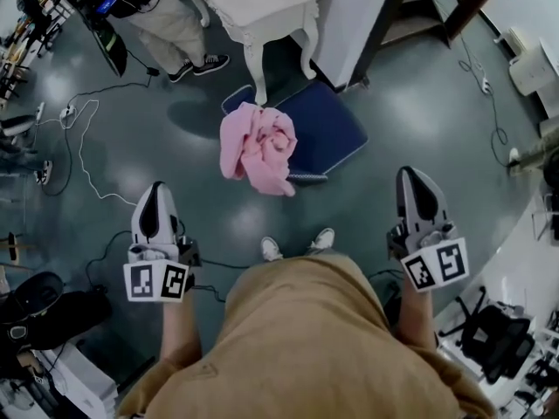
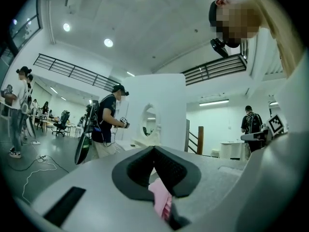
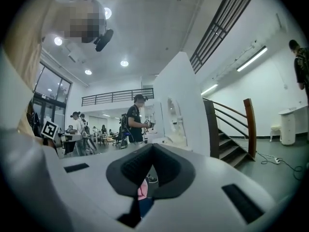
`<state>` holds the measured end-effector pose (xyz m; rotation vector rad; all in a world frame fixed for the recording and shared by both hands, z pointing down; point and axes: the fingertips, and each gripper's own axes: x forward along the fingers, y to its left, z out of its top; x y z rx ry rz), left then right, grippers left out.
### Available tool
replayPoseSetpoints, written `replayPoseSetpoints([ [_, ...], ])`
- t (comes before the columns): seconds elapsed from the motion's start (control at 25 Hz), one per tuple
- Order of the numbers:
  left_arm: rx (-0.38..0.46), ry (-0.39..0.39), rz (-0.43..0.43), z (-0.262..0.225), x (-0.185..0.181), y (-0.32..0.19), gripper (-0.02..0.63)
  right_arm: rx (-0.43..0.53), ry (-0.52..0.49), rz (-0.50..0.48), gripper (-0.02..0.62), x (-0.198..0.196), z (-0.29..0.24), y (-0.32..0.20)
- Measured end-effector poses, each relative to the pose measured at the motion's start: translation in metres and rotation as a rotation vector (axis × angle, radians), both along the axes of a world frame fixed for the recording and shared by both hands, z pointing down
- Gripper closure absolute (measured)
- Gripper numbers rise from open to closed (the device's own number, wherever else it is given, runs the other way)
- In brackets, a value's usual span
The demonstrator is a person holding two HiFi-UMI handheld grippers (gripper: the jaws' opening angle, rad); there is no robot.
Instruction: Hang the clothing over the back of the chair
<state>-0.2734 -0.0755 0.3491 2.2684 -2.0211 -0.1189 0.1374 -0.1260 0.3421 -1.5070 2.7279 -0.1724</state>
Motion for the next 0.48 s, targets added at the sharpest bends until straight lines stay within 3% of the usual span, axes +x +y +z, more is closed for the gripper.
replayPoseSetpoints([
  [0.48, 0.017, 0.001, 0.012, -0.009, -0.002, 0.002, 0.601, -0.025, 0.001, -0.07, 0.594, -0.043, 0.011, 0.0],
])
